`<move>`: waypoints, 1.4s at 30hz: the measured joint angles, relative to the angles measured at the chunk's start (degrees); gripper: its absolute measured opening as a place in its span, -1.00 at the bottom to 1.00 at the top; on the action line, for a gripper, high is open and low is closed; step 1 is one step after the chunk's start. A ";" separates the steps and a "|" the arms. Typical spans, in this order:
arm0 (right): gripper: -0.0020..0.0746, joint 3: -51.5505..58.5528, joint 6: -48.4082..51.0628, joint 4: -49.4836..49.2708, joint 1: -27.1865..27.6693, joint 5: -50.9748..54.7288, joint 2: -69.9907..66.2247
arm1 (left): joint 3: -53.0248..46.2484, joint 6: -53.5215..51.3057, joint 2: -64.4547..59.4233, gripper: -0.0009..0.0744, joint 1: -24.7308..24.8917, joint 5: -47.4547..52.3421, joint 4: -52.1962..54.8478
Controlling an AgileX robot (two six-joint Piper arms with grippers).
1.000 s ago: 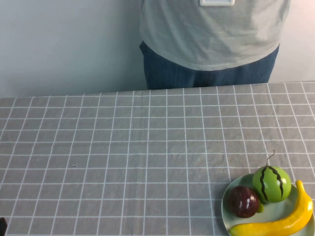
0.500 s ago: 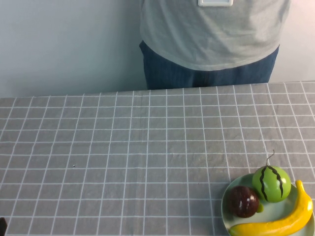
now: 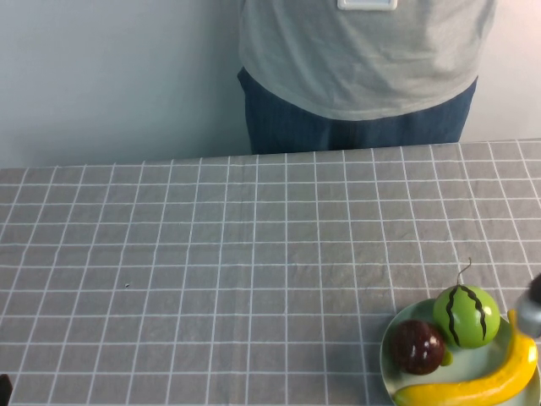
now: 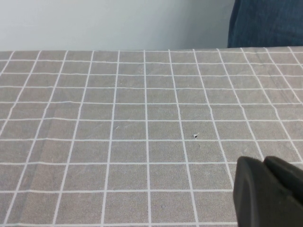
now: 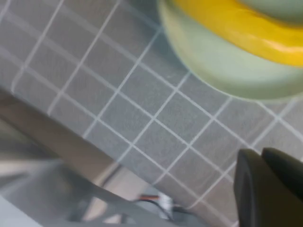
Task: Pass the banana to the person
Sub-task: Pick up the banana
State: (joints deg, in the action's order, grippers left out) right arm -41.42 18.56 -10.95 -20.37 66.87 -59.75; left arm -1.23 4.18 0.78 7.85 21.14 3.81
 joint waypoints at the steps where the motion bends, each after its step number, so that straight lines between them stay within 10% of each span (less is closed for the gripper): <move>1: -0.93 0.00 1.62 0.76 -2.30 -1.09 -1.41 | 0.00 0.00 0.00 -0.99 0.00 0.00 0.00; 7: -0.71 -0.13 10.70 7.84 -11.36 -9.86 -9.03 | 0.00 0.00 0.00 -0.99 0.00 0.00 0.00; 22: 0.42 -0.13 40.31 7.97 -9.51 -19.52 -25.53 | 0.00 0.00 0.00 -0.99 0.00 0.00 0.03; 42: 0.42 -0.58 46.46 20.78 -5.85 -25.86 -35.48 | 0.00 0.00 0.00 -0.99 0.00 0.00 0.03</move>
State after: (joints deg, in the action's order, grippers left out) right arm -42.00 65.02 9.83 -26.22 41.01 -95.23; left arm -1.23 4.18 0.78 7.85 21.14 3.84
